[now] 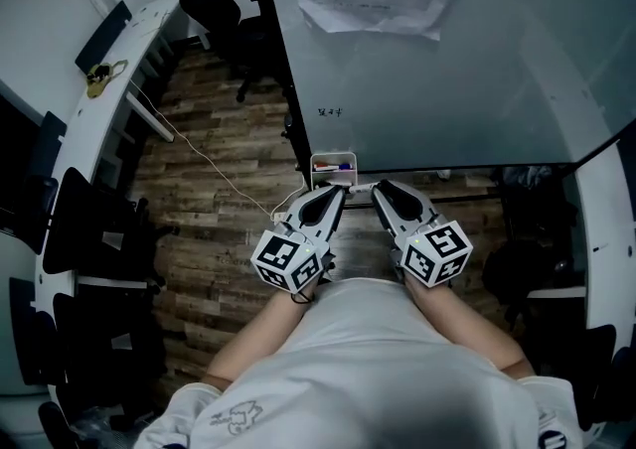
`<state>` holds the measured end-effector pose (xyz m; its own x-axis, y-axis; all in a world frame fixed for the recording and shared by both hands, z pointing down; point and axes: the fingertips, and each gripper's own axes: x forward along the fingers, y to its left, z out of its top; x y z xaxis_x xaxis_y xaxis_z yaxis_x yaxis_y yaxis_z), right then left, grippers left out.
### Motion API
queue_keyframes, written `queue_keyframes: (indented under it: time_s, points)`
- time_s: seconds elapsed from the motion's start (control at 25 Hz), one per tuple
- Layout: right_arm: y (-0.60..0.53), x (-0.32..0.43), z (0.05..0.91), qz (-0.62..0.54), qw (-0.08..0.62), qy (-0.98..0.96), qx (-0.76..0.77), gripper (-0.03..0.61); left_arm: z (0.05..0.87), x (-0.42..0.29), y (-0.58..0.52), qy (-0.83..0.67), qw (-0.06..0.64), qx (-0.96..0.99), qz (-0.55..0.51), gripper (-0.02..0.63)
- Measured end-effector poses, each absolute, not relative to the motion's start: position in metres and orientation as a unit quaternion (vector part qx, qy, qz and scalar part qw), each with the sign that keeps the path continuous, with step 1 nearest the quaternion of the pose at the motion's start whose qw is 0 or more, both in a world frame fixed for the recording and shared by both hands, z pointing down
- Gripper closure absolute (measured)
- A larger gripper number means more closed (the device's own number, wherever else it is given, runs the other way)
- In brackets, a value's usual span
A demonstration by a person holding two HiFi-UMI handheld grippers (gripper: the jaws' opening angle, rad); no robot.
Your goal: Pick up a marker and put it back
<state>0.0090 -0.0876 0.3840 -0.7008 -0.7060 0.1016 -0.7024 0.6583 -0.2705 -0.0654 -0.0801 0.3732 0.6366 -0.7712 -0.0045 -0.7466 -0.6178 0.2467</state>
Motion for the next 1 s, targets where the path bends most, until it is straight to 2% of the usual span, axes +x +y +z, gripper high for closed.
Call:
queue_keyframes:
  time_s: [0.24, 0.52, 0.76, 1.0]
  points:
    - [-0.053, 0.040, 0.381, -0.116, -0.006, 0.913, -0.390, 0.503, 0.376, -0.031, -0.046, -0.418, 0.110, 0.900, -0.053, 0.609]
    - [-0.026, 0.062, 0.384, -0.139, 0.011, 0.911, -0.389, 0.503, 0.384, 0.000, -0.017, -0.397, 0.124, 0.908, -0.041, 0.609]
    - [-0.012, 0.077, 0.384, -0.145, 0.018, 0.907, -0.395, 0.503, 0.384, 0.032, 0.004, -0.364, 0.108, 0.925, -0.006, 0.611]
    - [-0.007, 0.082, 0.386, -0.149, 0.022, 0.903, -0.402, 0.503, 0.384, 0.027, 0.006, -0.370, 0.117, 0.921, -0.025, 0.609]
